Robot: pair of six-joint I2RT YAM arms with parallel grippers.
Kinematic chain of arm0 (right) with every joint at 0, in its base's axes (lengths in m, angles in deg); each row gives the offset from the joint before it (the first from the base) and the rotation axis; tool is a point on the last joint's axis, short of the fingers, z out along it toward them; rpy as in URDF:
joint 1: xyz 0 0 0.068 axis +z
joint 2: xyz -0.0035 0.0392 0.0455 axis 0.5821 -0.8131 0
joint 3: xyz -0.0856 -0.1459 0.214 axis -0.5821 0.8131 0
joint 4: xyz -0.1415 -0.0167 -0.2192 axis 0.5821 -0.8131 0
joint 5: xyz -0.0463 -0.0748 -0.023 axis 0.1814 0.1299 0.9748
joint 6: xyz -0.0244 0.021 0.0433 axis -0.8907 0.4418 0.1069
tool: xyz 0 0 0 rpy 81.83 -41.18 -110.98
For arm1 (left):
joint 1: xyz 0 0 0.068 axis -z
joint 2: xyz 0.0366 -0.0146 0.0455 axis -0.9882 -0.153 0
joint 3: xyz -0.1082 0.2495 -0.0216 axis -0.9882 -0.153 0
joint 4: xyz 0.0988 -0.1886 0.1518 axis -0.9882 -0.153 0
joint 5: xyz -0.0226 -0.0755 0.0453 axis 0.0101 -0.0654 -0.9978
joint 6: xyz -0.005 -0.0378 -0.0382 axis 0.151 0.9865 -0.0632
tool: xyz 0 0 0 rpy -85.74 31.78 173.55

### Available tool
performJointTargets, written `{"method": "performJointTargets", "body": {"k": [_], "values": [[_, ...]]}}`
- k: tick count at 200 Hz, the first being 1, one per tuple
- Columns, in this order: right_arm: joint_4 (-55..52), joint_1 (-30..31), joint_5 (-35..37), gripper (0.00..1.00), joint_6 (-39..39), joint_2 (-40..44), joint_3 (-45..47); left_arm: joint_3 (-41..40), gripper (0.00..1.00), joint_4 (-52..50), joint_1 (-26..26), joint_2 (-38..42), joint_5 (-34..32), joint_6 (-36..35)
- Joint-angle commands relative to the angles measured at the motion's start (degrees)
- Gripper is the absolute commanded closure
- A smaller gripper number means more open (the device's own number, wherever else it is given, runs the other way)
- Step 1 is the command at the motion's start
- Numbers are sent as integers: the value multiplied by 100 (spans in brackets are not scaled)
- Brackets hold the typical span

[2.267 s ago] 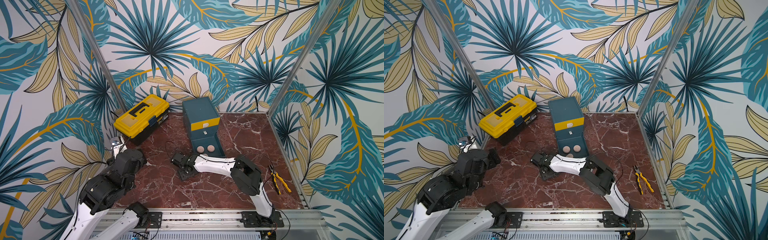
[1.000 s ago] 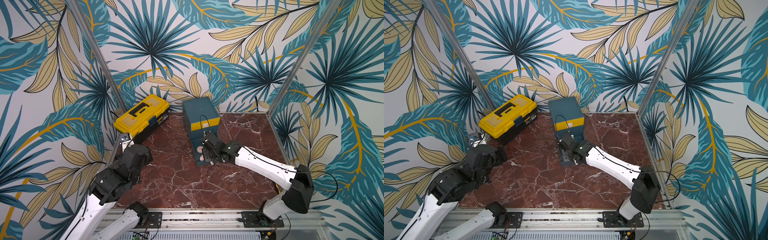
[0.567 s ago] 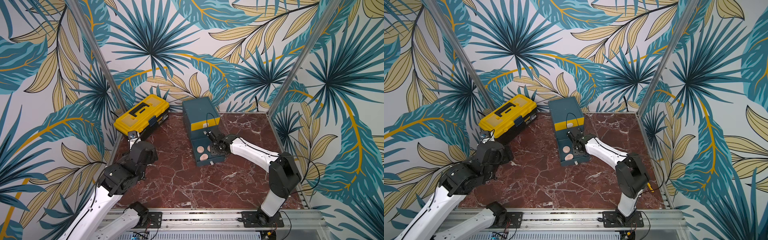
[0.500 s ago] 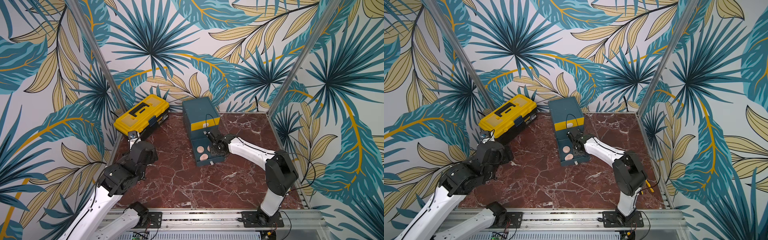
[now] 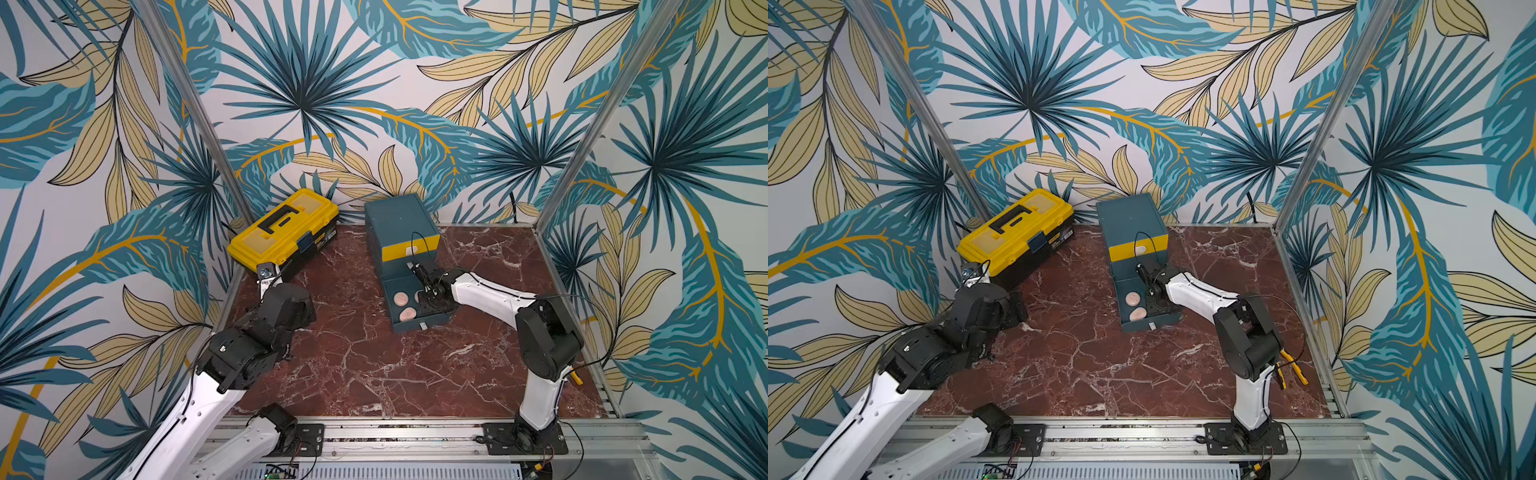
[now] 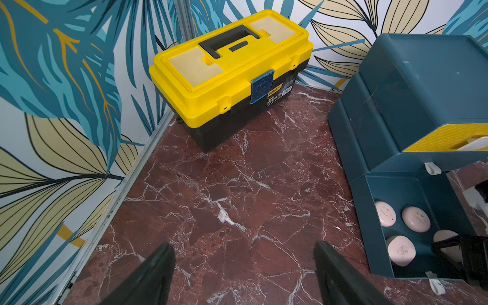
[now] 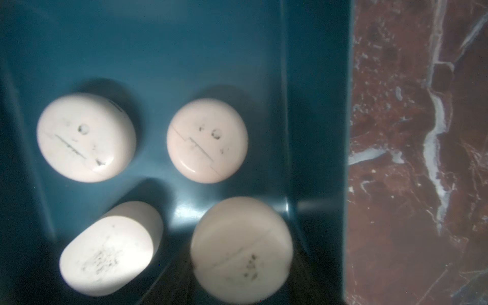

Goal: Put the bluetooth earphones in the drawer according to color
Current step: Place the bluetooth earphone in the drawer.

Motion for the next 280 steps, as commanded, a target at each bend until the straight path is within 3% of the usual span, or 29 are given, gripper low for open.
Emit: {"method": "performJointTargets", "body": {"k": [1, 114, 208, 239, 280], "values": [[-138, -31, -148, 58, -111, -207, -129, -140, 13, 68, -37, 25, 39, -63], [-403, -178, -326, 52, -170, -538, -402, -96, 13, 29, -45, -6, 57, -99], [-535, -203, -345, 41, -194, -633, -583, -69, 13, 22, -46, -41, 81, -131], [-512, -188, -291, 37, -200, -120, -480, -41, 13, 60, -47, -81, 126, -162], [-149, -178, -253, 34, -234, 1387, 48, 159, 13, 385, -40, -393, 424, -442]]}}
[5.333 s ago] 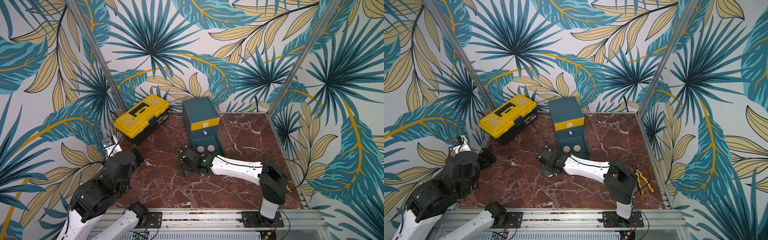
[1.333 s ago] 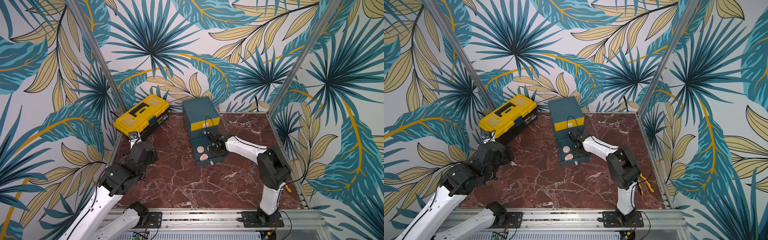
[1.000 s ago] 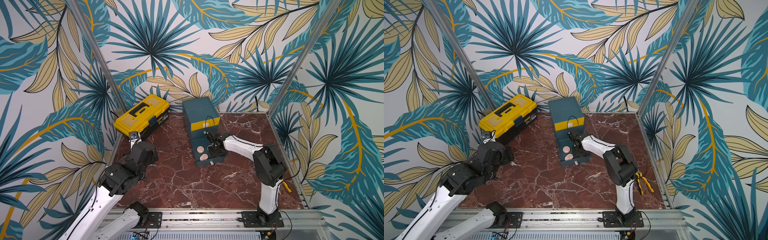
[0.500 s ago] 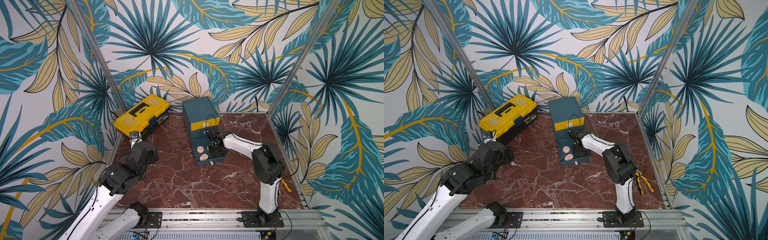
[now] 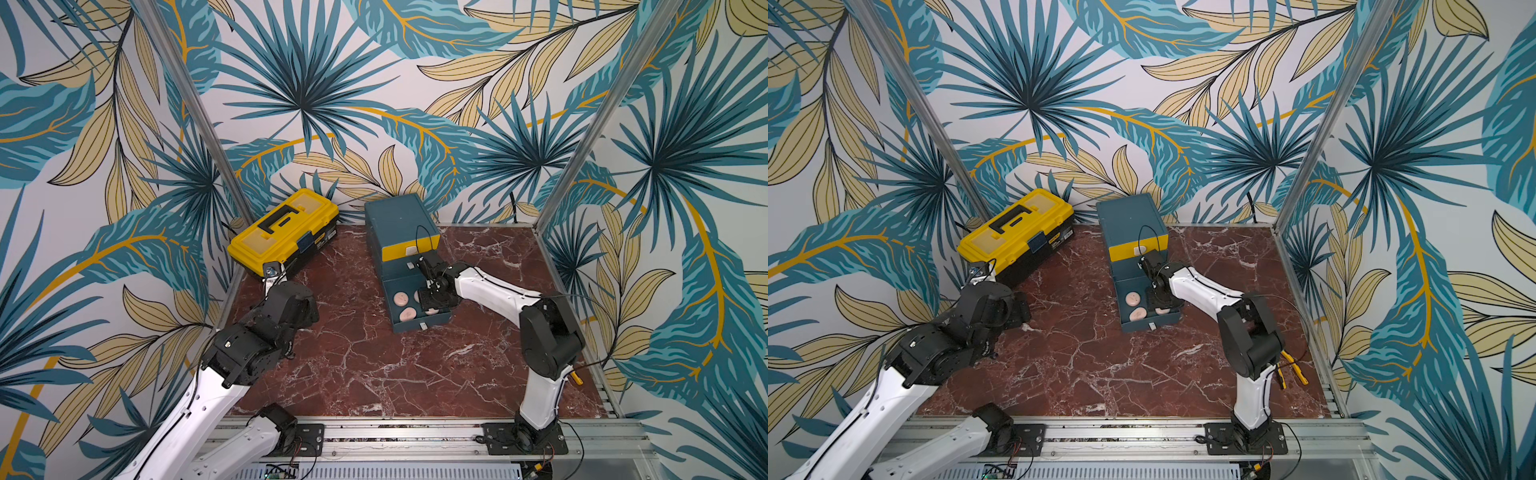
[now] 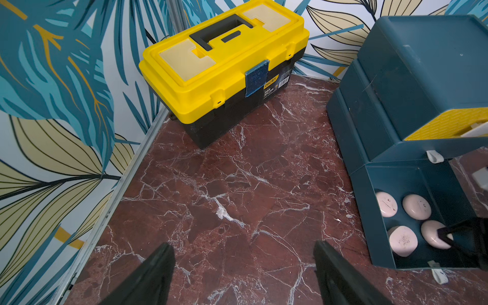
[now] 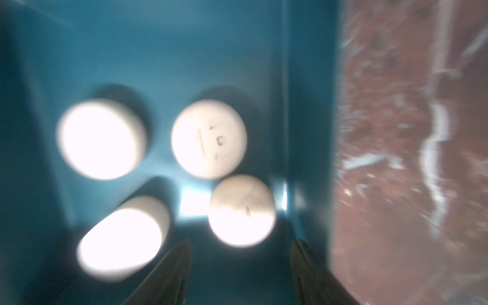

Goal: Put the bluetooth earphones in the drawer according to color
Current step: Place the bluetooth earphone in the drawer, then close the drawer of the storage box.

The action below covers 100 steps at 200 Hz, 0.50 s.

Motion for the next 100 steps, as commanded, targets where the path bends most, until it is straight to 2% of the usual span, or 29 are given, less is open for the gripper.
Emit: {"method": "performJointTargets", "body": {"k": [1, 19, 31, 39, 53, 66, 83, 100], "values": [[161, 10, 60, 34, -33, 985, 272, 181, 13, 347, -25, -223, 248, -281], [401, 8, 128, 34, 73, 1751, 634, 543, 16, 653, -25, -649, 741, -638], [592, 12, 279, 41, 286, 2303, 950, 1051, 20, 763, -20, -1173, 1087, -952], [783, 6, 307, 50, 531, 2654, 1218, 1487, 24, 801, 4, -1600, 1280, -1185], [1231, 11, 203, 78, 1064, 3195, 1791, 2405, 36, 811, 58, -2439, 1604, -1582], [1721, 13, -10, 99, 1650, 3576, 2403, 3340, 56, 898, 87, -3224, 1866, -1907], [2351, 38, -228, 100, 2306, 3916, 3155, 4589, 76, 977, 41, -4292, 2337, -2200], [2814, 145, -345, 100, 2704, 4095, 3684, 6224, 85, 493, 11, -5609, 2625, -2322]]}}
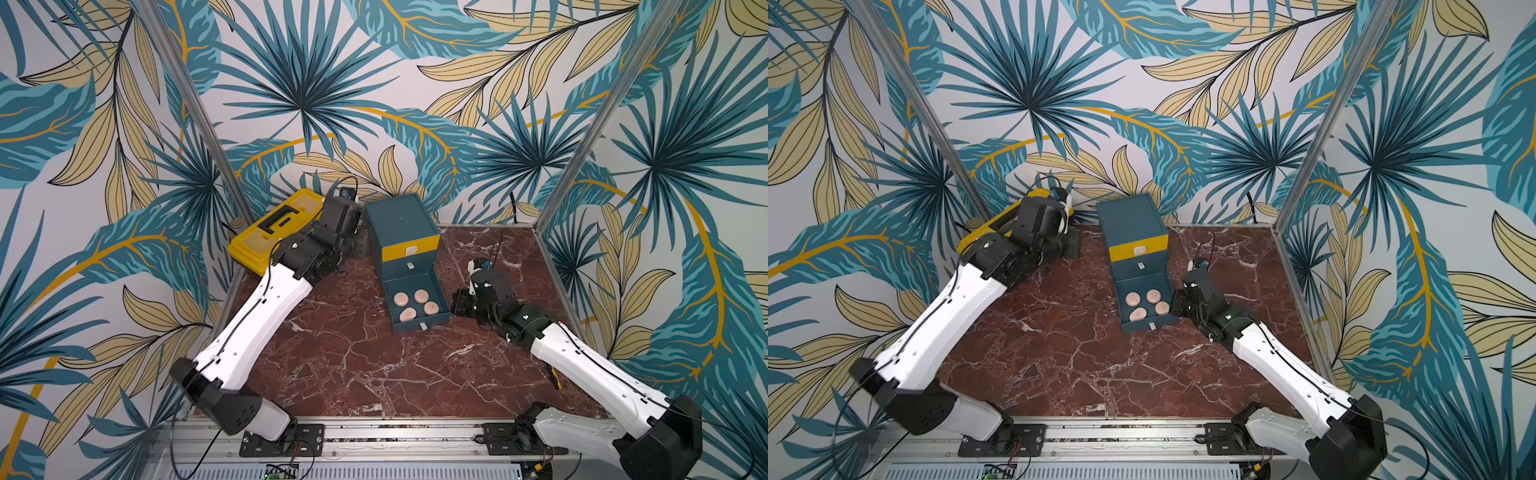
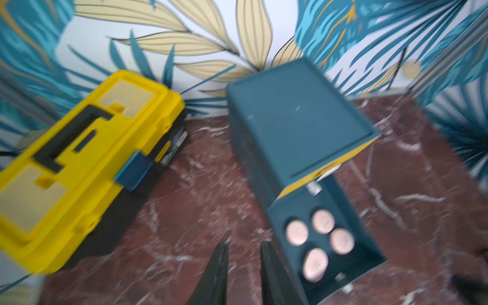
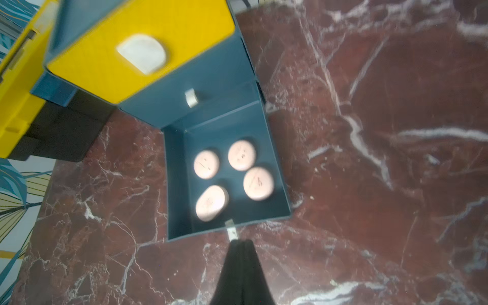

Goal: Put the bluetooth earphones in the drawer according to color
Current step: Close the drawer of the storage box.

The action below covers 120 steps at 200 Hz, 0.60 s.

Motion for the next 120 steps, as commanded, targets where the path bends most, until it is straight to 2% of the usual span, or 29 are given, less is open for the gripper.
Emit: {"method": "performJointTargets", "body": {"k": [1, 18, 33, 67, 120], "values": [[937, 130, -295, 100, 1034, 132, 697, 1792, 86, -265, -33, -1350, 757, -559], [1279, 252, -397, 100, 1256, 89, 998, 3452, 95, -873, -65, -2593, 1191, -502], [1627, 399, -463, 100, 1457, 17, 1252, 4311, 100, -1016, -89, -3335, 1481, -369], [2054, 835, -358, 100, 1753, -306, 1472, 4397, 100, -807, -198, -3974, 1651, -42], [2498, 1231, -328, 100, 2031, -1228, 1460, 4195, 100, -848, -201, -4294, 1684, 8]]}}
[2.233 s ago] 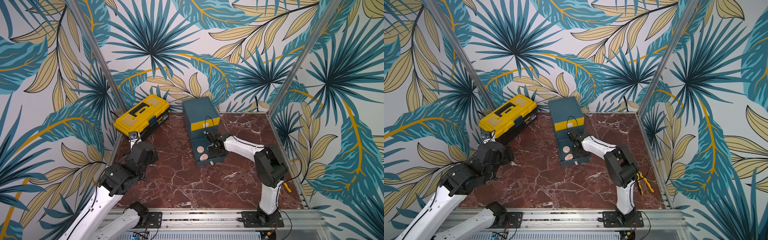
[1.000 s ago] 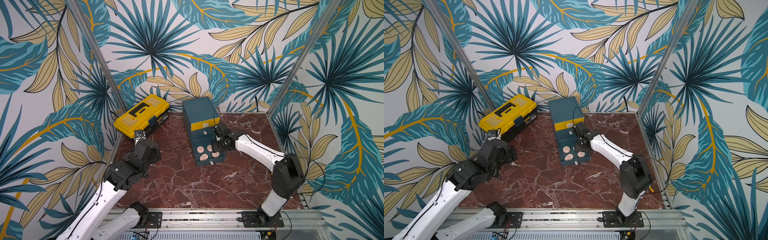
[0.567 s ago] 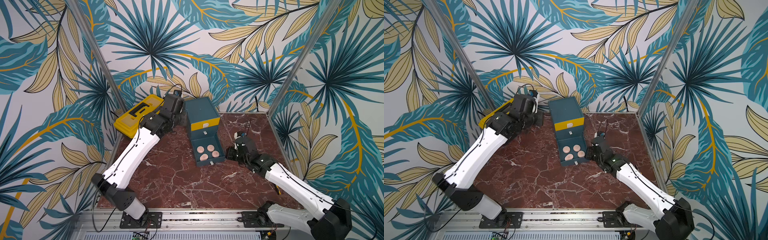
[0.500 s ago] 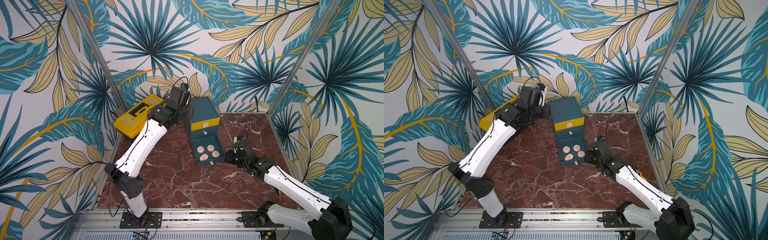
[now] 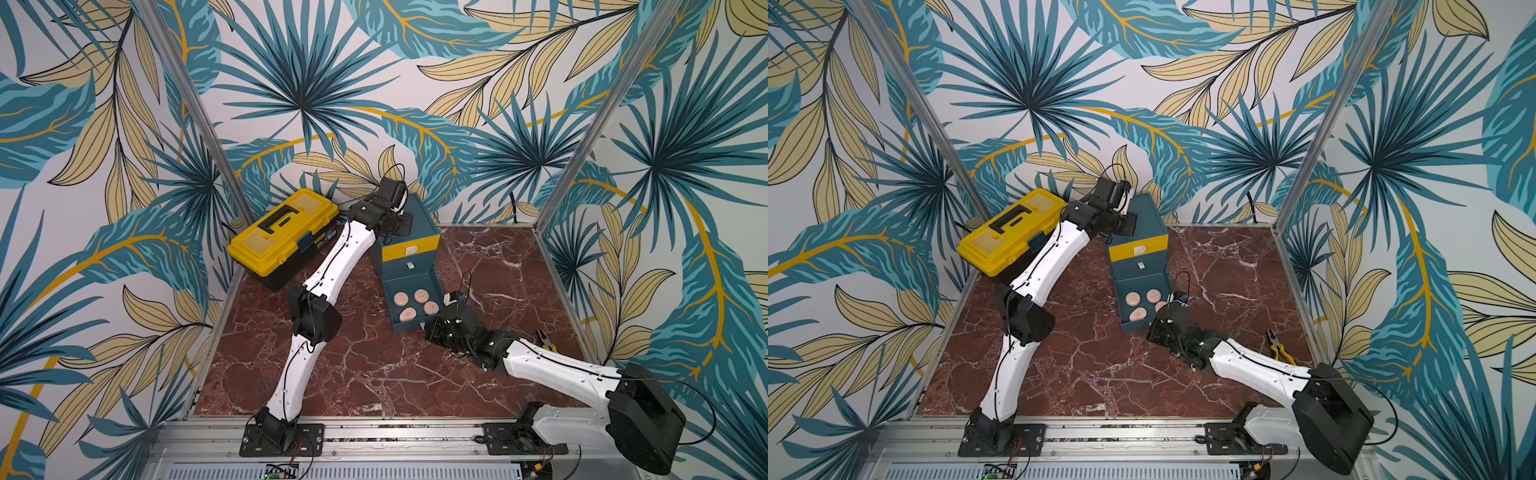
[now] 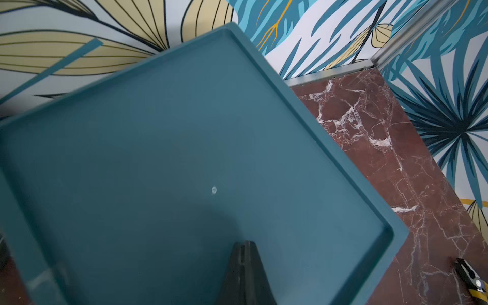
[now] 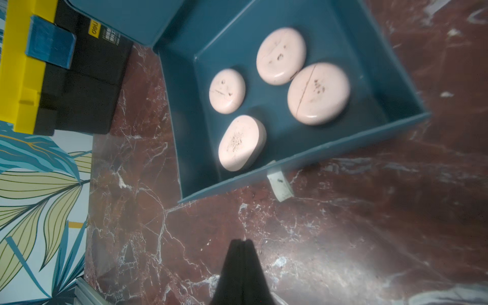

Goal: Put the bluetooth earphones in the drawer according to color
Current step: Close the drawer of the storage box.

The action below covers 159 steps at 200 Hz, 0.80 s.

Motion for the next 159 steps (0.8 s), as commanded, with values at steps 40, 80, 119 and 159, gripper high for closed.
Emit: {"method": "performJointTargets", "body": {"k": [40, 80, 119, 159], "values": [[205, 70, 259, 100, 5, -992, -343, 51, 100, -321, -29, -108, 159, 30], [251, 61, 617, 100, -234, -1456, -679, 28, 100, -457, -37, -310, 205, -28], [316, -134, 915, 100, -523, -2045, -1285, -113, 100, -415, -40, -310, 206, -29], [519, -306, 1221, 100, -786, -2487, -1813, -265, 100, -420, -33, -366, 211, -39]]}}
